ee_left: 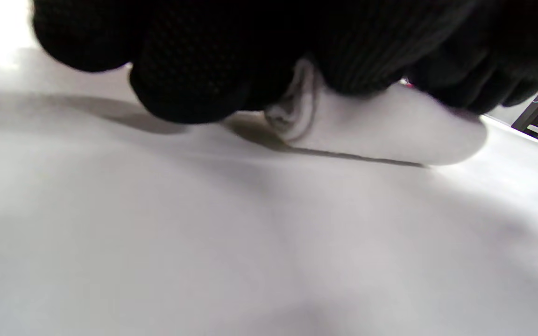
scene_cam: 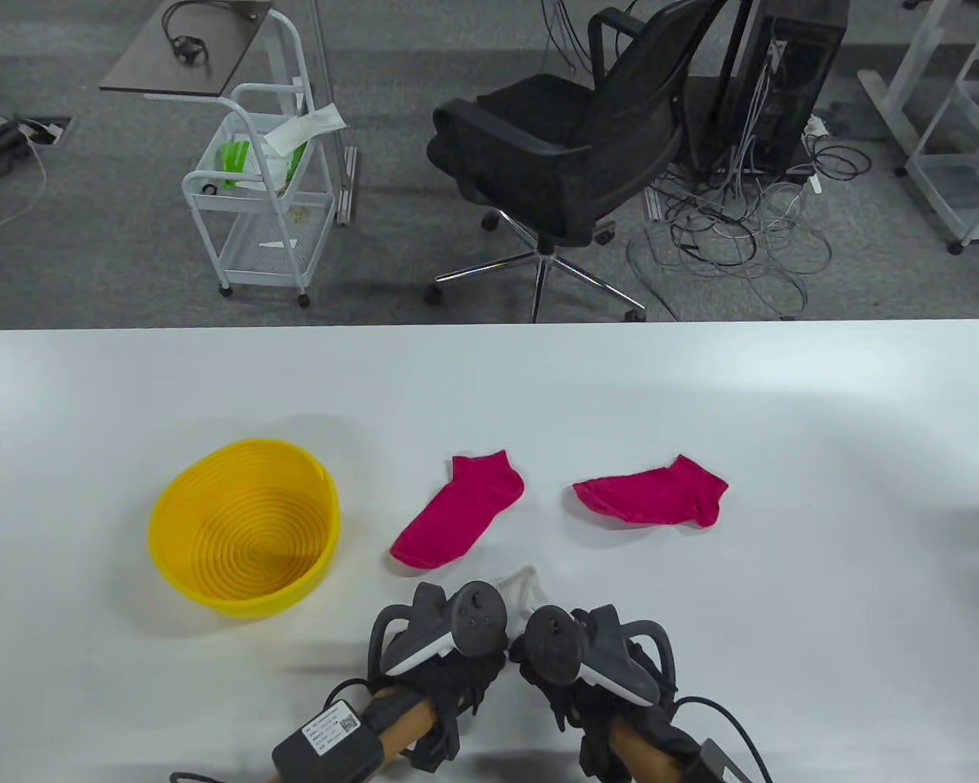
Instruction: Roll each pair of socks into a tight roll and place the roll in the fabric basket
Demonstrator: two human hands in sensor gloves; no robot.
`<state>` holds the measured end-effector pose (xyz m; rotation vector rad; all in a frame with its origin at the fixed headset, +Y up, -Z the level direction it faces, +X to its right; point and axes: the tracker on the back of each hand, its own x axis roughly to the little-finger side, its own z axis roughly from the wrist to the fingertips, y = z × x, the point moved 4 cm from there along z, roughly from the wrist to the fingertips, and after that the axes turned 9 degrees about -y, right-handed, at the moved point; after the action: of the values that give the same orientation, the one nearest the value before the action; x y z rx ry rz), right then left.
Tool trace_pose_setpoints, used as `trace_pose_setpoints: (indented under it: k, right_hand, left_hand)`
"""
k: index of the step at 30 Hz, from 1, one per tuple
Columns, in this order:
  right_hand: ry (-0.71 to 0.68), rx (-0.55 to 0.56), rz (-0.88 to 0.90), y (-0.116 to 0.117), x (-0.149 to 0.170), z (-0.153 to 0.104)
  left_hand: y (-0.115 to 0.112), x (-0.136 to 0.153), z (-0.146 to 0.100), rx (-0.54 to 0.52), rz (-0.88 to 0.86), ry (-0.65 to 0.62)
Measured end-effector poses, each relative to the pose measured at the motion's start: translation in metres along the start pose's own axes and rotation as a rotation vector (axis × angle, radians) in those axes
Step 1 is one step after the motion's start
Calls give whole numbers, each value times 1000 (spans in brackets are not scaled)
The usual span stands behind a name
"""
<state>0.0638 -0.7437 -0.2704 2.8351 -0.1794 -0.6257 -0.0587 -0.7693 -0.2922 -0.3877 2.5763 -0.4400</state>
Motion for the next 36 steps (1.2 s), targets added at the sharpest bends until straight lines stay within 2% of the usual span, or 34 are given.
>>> trace_pose_setpoints:
  k: [6, 10, 16, 18, 29, 36]
  right_hand:
    - [41, -61, 83, 9, 12, 4]
    - [54, -59, 95, 12, 15, 5]
    - [75, -48, 54, 16, 16, 6]
    - [86, -44, 46, 18, 17, 6]
    - [116, 1, 29, 18, 16, 8]
    - [103, -6, 62, 17, 18, 9]
  left_hand:
    - [-1, 1, 0, -4, -7, 1]
    - [1, 2, -1, -2, -17, 2]
    - [19, -2, -11, -82, -4, -18]
    - [20, -2, -13, -73, -14, -15]
    - [5, 3, -6, 3, 18, 7]
    - [3, -1, -3, -10, 56, 2]
